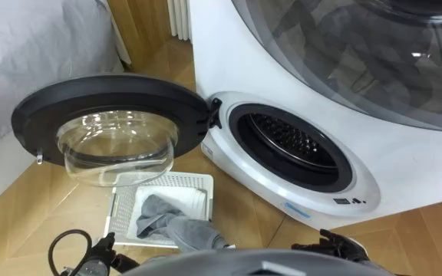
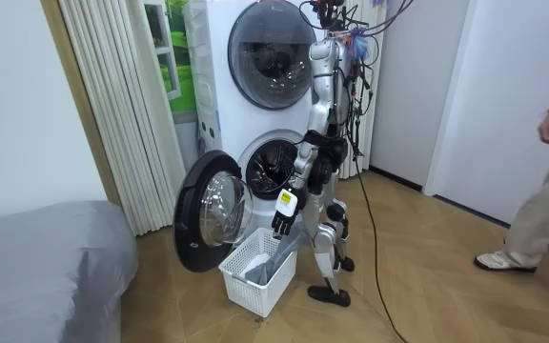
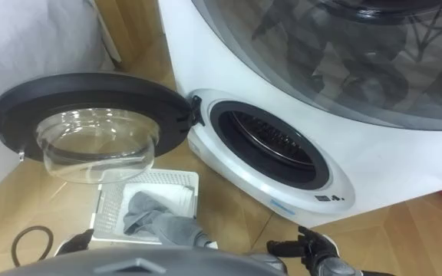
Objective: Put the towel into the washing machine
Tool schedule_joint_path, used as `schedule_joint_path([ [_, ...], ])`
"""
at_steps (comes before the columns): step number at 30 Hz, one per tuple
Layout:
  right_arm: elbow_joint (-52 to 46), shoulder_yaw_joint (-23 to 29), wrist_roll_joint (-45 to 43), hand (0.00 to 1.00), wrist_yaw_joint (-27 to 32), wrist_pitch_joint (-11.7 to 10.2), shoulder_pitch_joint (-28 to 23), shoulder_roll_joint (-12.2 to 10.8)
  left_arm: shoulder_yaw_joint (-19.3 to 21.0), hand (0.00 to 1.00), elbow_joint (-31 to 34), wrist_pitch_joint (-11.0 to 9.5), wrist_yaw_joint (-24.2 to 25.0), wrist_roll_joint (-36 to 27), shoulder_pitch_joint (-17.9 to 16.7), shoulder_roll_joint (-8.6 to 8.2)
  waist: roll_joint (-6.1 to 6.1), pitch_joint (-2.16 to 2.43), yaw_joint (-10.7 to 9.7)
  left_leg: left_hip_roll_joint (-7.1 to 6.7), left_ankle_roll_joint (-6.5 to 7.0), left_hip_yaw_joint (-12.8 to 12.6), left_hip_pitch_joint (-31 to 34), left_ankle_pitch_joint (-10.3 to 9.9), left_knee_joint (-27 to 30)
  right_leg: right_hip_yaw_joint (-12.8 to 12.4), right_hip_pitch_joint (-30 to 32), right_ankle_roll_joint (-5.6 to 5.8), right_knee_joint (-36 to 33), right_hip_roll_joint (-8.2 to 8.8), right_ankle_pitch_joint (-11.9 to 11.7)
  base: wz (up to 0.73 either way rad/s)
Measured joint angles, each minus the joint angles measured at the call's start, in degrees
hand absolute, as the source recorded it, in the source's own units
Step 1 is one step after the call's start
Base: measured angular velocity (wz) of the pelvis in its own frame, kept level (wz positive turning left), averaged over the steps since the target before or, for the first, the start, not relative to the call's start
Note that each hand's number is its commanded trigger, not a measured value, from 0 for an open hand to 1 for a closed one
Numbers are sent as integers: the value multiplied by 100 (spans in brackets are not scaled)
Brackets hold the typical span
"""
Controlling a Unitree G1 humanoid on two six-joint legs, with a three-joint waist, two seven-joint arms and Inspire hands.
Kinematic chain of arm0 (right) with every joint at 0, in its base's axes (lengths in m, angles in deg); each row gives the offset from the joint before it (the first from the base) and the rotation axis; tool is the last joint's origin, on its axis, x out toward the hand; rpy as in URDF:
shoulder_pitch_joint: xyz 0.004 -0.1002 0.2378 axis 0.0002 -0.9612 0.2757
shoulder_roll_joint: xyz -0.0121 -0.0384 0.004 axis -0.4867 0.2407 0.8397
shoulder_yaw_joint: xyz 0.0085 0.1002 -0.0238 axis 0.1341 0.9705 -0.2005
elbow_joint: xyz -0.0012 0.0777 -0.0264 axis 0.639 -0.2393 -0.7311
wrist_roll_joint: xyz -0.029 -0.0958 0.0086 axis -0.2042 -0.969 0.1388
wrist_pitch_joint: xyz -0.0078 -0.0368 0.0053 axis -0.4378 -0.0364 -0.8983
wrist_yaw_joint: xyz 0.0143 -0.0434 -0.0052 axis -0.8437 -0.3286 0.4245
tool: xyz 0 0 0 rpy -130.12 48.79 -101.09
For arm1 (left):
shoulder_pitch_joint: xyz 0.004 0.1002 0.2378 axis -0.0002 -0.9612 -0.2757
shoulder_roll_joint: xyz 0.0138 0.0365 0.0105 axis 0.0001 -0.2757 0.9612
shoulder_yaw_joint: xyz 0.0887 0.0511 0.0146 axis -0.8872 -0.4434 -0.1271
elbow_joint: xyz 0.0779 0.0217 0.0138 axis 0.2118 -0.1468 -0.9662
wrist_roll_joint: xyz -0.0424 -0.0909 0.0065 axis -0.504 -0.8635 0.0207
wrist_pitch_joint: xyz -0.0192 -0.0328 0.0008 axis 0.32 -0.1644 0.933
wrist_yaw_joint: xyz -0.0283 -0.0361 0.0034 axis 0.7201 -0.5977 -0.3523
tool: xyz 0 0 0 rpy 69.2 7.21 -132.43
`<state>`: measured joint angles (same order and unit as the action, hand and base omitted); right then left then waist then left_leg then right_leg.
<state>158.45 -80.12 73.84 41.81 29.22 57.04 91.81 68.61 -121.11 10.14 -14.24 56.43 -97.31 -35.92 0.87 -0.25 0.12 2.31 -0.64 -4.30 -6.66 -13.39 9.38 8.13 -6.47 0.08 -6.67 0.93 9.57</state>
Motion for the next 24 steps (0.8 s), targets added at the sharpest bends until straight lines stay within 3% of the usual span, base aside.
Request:
schedule_joint_path([
  [14,-9,-53,-8,0,5,4,24,0,-72,0,11,-47,-86,34,26,25,38,28,-3,0,1,-14,233,0,19,27,265,-1,-55,4,-2,0],
  [19,43,-304,64,0,9,5,183,4,-290,0,6,-65,-278,5,167,32,67,42,2,6,1,-13,402,1,42,52,450,-1,-123,10,-3,0],
  [24,226,-480,-19,0,-43,11,500,2,-657,0,-5,-116,-297,5,444,108,31,16,-36,1,21,-12,825,14,156,74,872,-9,-254,38,-22,1],
])
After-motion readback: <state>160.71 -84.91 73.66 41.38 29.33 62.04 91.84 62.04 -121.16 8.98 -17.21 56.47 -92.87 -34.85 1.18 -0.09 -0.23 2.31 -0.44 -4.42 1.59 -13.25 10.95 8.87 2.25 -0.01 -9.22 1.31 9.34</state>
